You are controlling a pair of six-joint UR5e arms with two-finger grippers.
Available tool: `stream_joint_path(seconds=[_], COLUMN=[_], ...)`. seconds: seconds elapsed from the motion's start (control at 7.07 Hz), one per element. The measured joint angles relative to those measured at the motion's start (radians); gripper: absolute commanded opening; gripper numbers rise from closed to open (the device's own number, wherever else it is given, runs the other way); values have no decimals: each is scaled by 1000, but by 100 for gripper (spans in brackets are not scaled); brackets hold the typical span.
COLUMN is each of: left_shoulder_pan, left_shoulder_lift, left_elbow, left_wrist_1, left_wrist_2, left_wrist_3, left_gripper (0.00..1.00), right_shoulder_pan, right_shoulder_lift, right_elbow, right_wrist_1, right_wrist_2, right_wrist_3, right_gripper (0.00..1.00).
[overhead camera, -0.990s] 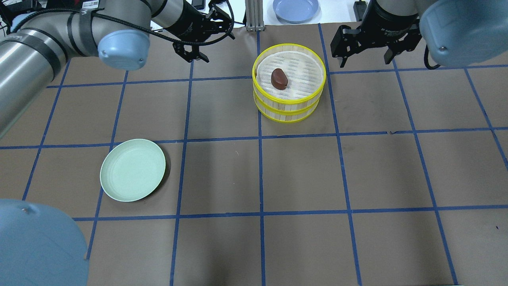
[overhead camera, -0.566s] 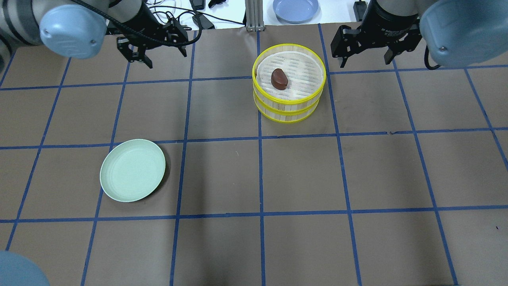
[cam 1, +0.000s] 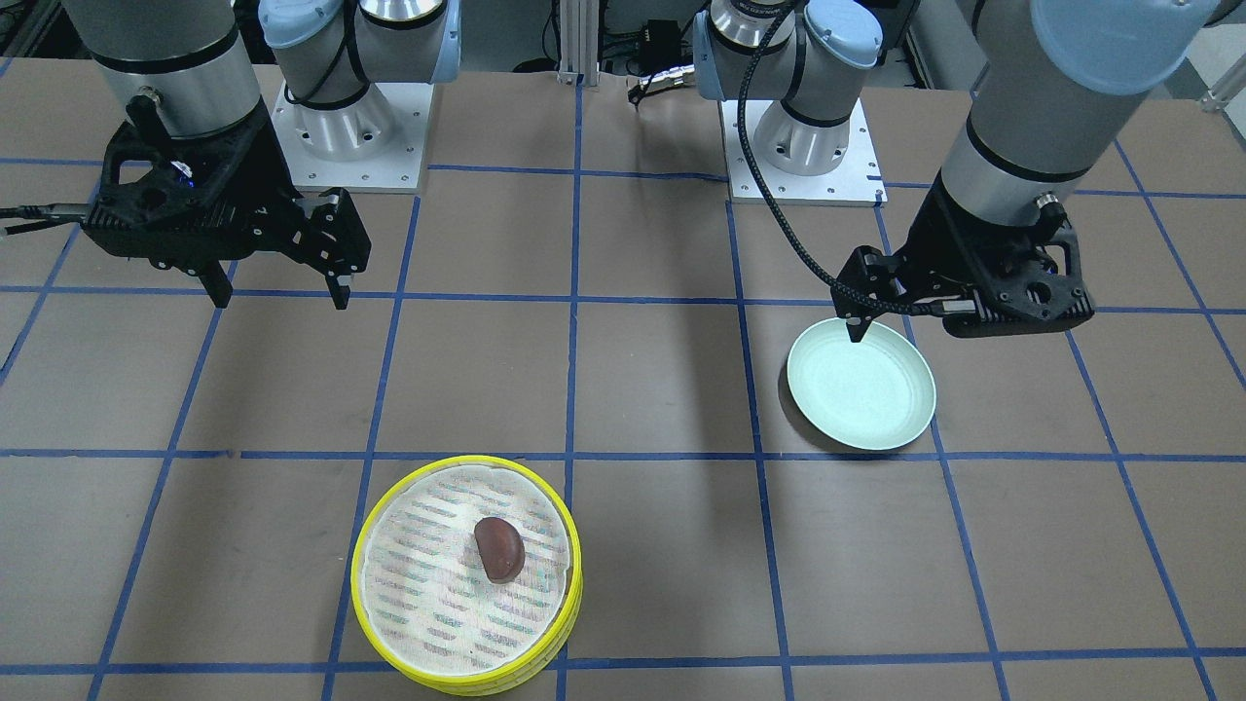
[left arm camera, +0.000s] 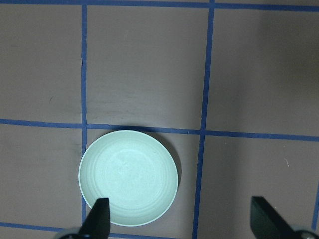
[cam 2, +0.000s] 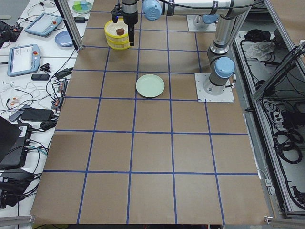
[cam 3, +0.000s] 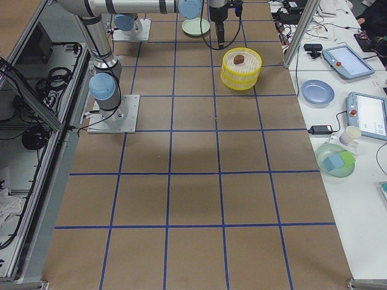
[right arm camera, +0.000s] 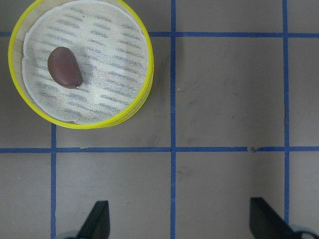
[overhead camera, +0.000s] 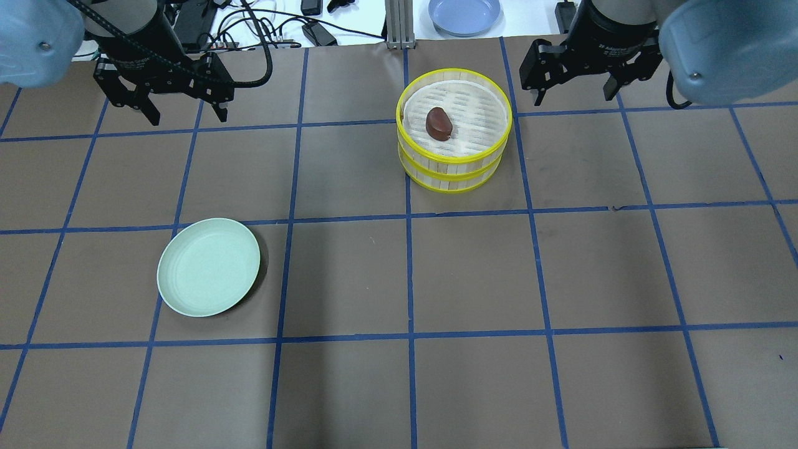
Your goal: Stack buns with steamer
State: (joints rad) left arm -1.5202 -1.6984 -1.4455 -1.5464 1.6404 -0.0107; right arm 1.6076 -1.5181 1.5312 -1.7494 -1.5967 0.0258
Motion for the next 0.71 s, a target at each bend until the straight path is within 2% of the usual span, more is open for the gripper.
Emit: stream_joint_path(seconds=[0.71], left_shoulder_pan=[2], left_shoulder_lift=[19], left_elbow=[-16], left_wrist_1=[7], left_wrist_2=[-4], left_wrist_3=[6], left_gripper=[100], right_shoulder_pan=[0], right_shoulder_lift=[-1], right_elbow=[1], right_wrist_1=[1], right_wrist_2=[1], right_wrist_3=[0], right_gripper=[100])
